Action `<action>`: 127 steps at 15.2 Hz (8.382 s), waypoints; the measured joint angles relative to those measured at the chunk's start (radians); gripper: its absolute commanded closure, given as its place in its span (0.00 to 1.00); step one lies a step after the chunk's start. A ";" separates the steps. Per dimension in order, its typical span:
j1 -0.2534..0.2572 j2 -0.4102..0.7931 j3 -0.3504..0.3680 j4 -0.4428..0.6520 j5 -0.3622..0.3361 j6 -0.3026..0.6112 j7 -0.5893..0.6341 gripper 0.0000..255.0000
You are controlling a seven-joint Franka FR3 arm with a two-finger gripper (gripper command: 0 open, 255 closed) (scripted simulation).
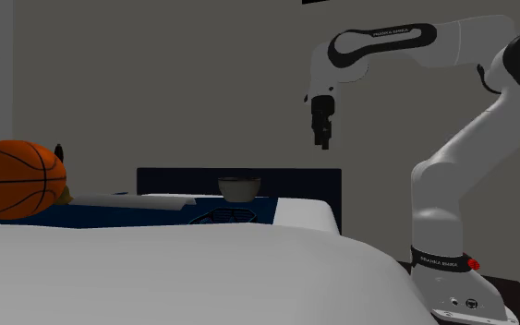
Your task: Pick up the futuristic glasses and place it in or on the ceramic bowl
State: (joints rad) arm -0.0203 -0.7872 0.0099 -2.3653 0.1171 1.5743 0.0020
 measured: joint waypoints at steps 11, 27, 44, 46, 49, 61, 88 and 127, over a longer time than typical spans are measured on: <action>0.072 0.198 0.130 -0.014 0.065 0.238 0.045 0.00; 0.153 0.695 0.336 0.172 0.007 0.588 0.166 0.00; 0.162 0.773 0.350 0.139 -0.019 0.699 0.188 1.00; 0.162 0.773 0.350 0.139 -0.019 0.699 0.188 1.00; 0.162 0.773 0.350 0.139 -0.019 0.699 0.188 1.00; 0.160 0.719 0.345 0.197 -0.004 0.590 0.182 1.00; 0.129 0.653 0.300 0.456 0.003 0.261 0.138 1.00; -0.241 1.361 -0.013 1.377 -0.022 -0.016 -0.515 1.00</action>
State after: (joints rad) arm -0.2614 0.5739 -0.0027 -0.9887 0.0950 1.5585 -0.5131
